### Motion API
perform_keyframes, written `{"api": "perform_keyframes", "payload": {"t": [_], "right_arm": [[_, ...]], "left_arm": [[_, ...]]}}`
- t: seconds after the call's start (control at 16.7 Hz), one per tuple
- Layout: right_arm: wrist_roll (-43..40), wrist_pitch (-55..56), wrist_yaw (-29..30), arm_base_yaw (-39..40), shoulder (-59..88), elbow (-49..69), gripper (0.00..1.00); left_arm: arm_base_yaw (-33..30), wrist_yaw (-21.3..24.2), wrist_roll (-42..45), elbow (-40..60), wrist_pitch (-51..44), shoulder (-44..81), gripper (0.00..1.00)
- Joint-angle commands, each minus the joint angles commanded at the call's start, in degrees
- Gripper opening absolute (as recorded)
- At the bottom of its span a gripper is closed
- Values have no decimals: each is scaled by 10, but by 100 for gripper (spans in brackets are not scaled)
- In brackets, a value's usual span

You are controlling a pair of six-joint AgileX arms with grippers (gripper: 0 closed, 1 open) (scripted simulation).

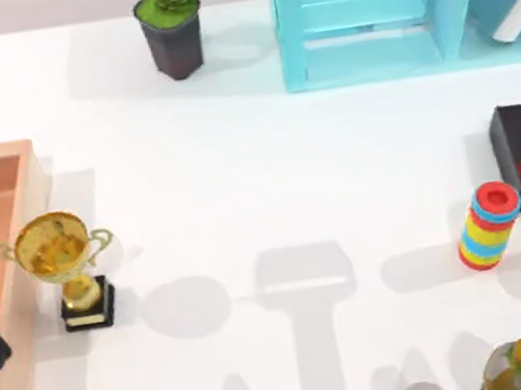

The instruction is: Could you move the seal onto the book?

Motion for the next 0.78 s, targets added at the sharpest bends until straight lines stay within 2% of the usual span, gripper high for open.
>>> {"api": "perform_keyframes", "payload": {"t": [0.36, 0.78], "right_arm": [[10, 52, -10, -3, 51, 32, 100], [52, 284, -44, -24, 325, 172, 100]], "left_arm": [[0, 0, 0, 0, 0, 0, 100], [0, 0, 0, 0, 0, 0, 100]]}}
